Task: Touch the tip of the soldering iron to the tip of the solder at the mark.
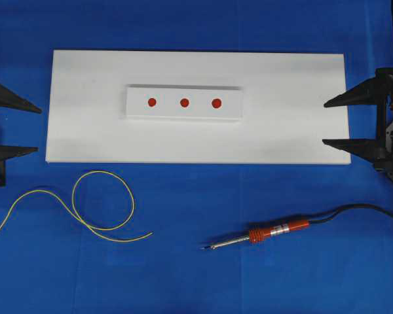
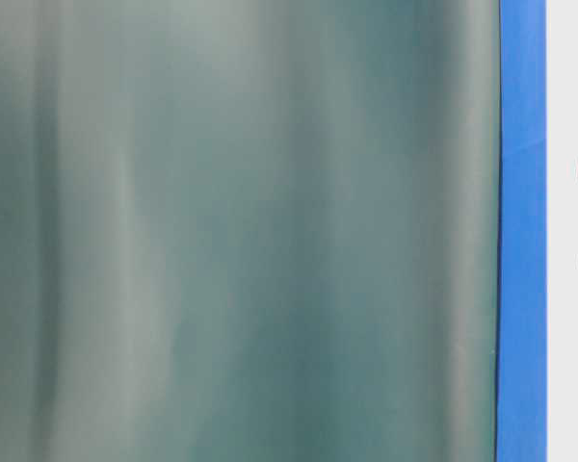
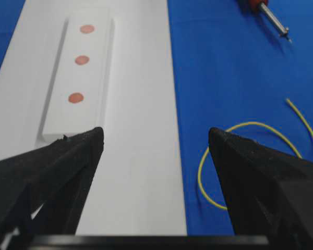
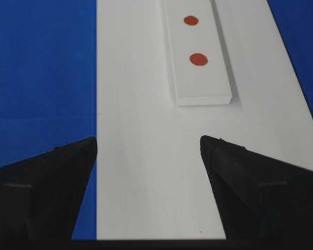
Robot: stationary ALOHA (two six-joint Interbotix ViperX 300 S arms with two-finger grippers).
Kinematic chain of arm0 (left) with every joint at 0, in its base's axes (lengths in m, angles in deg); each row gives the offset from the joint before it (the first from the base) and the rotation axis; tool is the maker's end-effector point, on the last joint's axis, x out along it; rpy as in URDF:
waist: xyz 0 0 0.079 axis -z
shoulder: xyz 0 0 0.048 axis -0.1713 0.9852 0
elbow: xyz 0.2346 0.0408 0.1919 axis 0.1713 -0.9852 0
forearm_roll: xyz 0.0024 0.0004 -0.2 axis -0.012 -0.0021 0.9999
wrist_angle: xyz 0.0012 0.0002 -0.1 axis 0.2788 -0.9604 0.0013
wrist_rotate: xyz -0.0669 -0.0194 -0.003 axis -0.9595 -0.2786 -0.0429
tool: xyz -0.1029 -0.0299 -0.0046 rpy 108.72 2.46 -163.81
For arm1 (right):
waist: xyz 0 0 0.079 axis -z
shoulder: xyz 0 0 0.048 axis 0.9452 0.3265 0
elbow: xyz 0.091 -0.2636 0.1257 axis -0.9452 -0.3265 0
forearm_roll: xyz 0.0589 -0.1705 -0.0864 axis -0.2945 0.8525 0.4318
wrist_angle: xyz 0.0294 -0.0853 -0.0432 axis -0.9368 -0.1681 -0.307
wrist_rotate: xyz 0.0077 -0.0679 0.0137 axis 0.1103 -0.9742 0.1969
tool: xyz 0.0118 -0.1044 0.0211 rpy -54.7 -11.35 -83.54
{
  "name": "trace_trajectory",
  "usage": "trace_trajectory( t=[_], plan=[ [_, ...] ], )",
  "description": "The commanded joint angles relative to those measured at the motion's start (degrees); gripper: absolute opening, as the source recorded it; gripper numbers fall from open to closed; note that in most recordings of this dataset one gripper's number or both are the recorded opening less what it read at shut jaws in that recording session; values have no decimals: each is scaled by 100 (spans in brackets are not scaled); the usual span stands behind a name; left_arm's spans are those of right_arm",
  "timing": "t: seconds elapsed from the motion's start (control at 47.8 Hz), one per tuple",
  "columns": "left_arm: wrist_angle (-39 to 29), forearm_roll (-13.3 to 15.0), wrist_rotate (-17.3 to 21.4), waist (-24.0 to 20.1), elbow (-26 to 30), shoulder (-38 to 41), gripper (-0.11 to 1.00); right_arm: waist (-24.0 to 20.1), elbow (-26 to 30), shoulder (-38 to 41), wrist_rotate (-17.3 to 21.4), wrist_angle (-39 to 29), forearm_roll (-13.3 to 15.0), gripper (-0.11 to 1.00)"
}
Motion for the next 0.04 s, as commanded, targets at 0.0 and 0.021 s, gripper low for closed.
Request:
trace_trajectory(
  t=[0.0, 0.021],
  plan=[
    [26, 0, 9, -9, 62, 35, 77, 18, 70, 44, 9, 35, -9, 72],
    [26, 0, 9, 0, 70, 44, 77, 18, 70, 53, 9, 35, -9, 72]
  ],
)
